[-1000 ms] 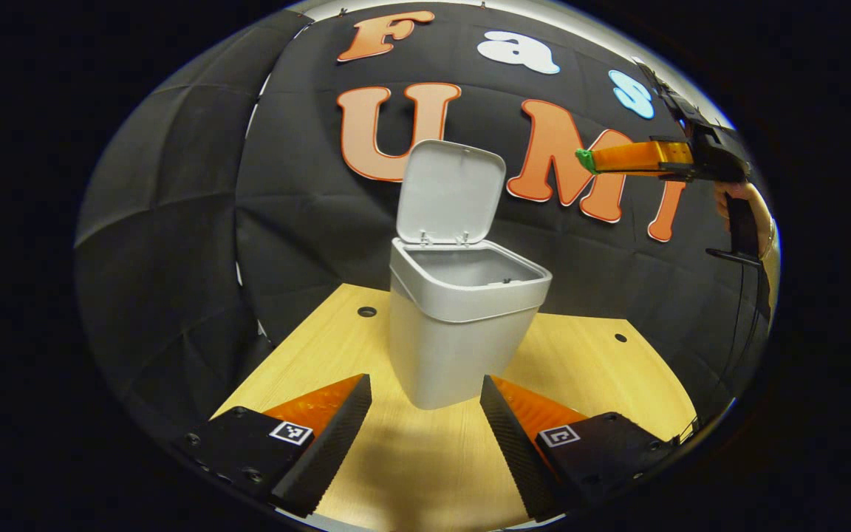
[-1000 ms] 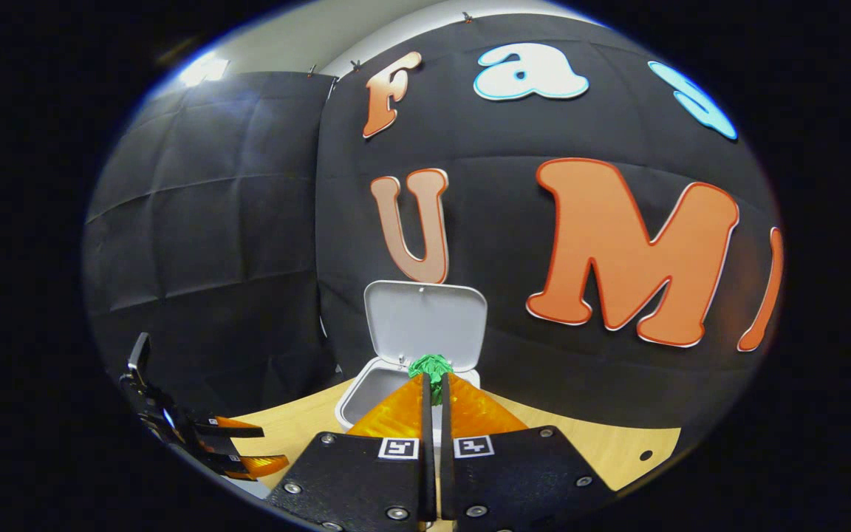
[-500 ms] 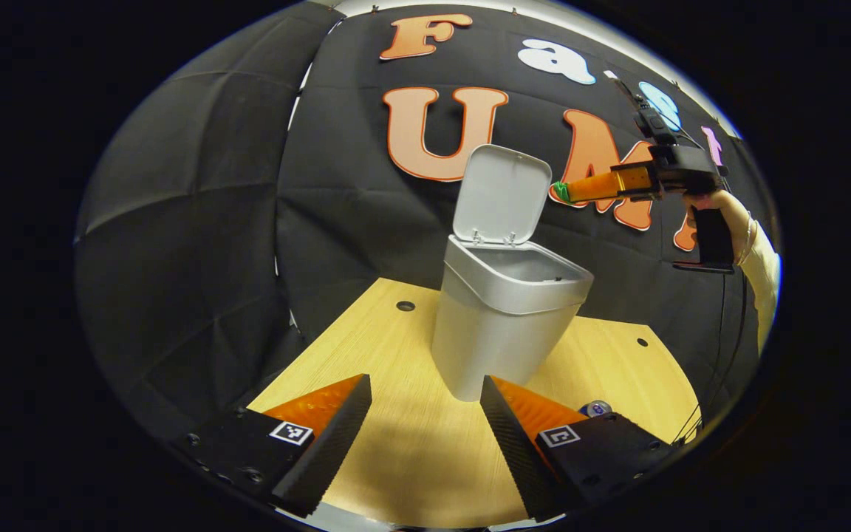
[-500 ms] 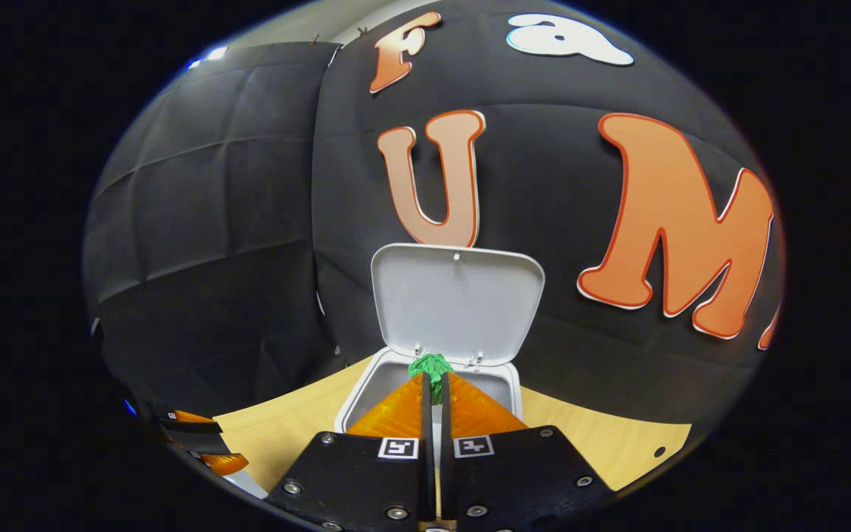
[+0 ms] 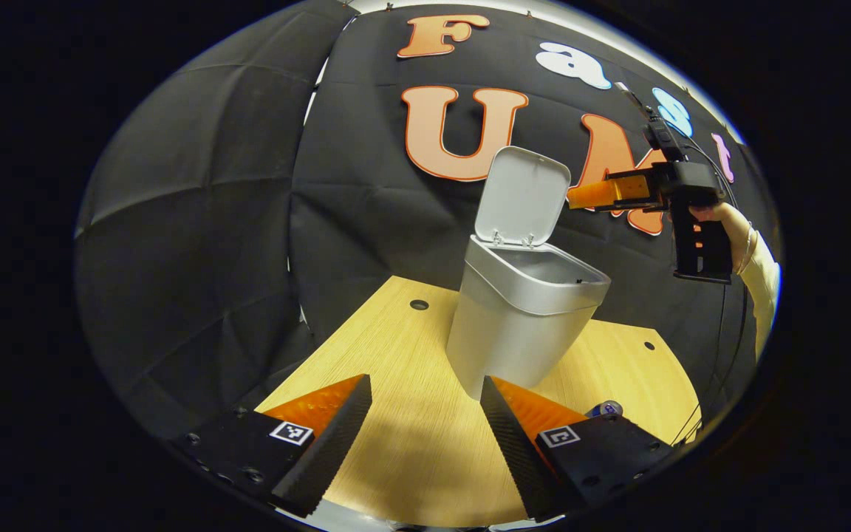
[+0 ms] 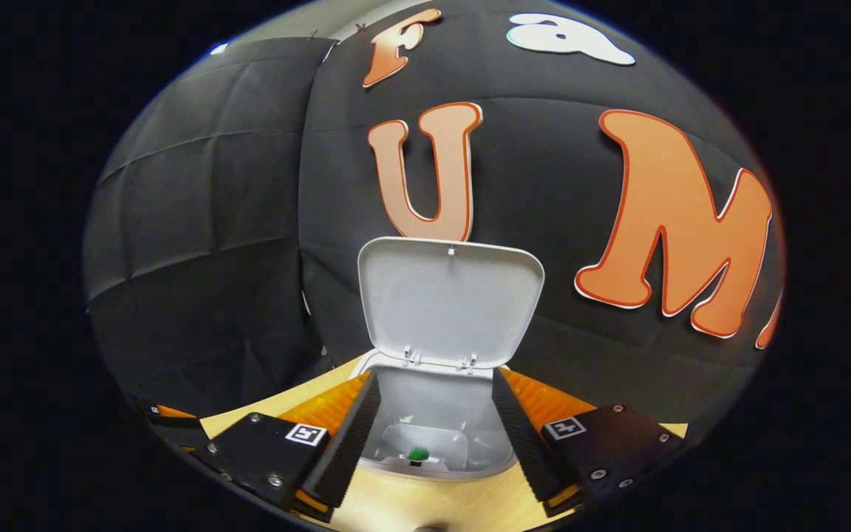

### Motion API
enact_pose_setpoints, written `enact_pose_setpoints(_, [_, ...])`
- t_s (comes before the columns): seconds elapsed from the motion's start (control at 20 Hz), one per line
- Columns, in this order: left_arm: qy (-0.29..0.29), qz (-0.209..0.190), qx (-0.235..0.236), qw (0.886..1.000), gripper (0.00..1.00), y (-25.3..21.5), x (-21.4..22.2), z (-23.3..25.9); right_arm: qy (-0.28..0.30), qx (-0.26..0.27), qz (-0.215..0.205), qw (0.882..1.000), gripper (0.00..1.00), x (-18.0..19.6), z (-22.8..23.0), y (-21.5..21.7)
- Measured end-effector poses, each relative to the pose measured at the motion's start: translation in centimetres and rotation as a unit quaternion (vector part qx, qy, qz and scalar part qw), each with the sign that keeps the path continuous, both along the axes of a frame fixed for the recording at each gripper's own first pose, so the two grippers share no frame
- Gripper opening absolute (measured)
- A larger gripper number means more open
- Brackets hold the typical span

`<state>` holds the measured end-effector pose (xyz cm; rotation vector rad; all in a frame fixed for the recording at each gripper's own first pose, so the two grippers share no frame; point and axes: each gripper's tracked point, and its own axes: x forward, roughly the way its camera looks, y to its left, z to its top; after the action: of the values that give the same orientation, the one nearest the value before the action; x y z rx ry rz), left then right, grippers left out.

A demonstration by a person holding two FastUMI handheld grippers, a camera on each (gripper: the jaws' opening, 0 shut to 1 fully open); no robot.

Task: Press the lid of the desktop garbage bin to open it, pick up the crumpled paper on the desktop and throw it into the bin, then pick up the pop can on the desktop and drop it into the bin, and finally close the garbage bin lid.

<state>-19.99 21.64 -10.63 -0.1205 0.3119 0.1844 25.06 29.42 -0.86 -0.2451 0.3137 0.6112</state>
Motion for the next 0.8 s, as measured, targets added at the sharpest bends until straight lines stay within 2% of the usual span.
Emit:
enact_pose_setpoints(0.1, [0.001,-0.006,0.003,1.000,0.95,-0.4,0.2,0.0,0.015,0.010,-0.007,1.000,0.95,0.1,-0.7,-0.1])
enact_pose_setpoints(0.5, [-0.001,-0.038,0.007,0.999,0.95,-3.2,1.8,0.3,0.033,0.021,-0.014,0.999,0.95,-0.7,-1.7,-2.3])
enact_pose_setpoints(0.8, [0.007,-0.077,0.008,0.997,0.94,-6.9,3.1,-0.2,0.021,0.029,-0.035,0.999,0.94,-1.4,-0.6,-6.4])
